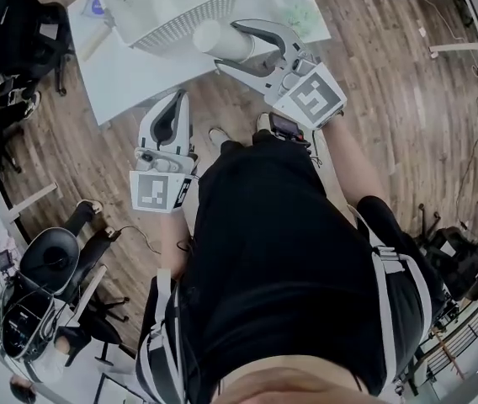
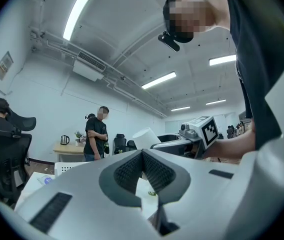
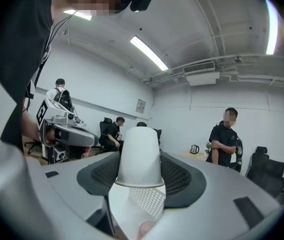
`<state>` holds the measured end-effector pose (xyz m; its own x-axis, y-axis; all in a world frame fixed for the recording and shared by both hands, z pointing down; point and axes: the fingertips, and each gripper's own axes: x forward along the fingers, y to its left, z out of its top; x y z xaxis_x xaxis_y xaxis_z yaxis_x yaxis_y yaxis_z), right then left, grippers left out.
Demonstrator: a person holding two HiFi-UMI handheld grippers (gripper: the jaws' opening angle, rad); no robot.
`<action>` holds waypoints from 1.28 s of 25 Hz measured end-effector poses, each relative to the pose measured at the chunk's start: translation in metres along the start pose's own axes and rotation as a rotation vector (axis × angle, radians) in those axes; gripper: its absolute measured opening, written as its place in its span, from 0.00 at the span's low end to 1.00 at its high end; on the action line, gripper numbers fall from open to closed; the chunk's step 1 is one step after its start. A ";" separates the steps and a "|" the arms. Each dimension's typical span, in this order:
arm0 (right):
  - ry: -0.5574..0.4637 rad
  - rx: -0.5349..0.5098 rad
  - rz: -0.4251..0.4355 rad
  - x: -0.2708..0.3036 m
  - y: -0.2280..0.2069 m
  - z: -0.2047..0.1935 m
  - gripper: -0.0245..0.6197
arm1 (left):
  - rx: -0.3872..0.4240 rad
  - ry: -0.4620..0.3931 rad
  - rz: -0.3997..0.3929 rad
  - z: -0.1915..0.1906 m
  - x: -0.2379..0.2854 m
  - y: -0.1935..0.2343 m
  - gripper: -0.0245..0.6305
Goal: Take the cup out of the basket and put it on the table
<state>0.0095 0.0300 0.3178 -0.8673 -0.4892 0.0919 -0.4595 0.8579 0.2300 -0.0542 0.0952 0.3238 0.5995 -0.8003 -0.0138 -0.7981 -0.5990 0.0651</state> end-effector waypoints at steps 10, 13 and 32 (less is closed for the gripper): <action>-0.092 0.256 0.028 -0.054 0.005 -0.012 0.46 | -0.008 0.009 0.013 -0.003 0.014 -0.021 0.07; -0.102 0.281 0.035 -0.068 0.003 -0.016 0.46 | -0.006 0.019 0.002 -0.006 0.021 -0.029 0.07; -0.120 0.296 0.045 -0.087 -0.007 -0.027 0.45 | -0.008 0.029 0.006 -0.007 0.029 -0.040 0.07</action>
<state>0.0932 0.0621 0.3347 -0.8964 -0.4425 -0.0232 -0.4403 0.8954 -0.0656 -0.0044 0.0961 0.3277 0.5966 -0.8024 0.0157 -0.8010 -0.5942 0.0729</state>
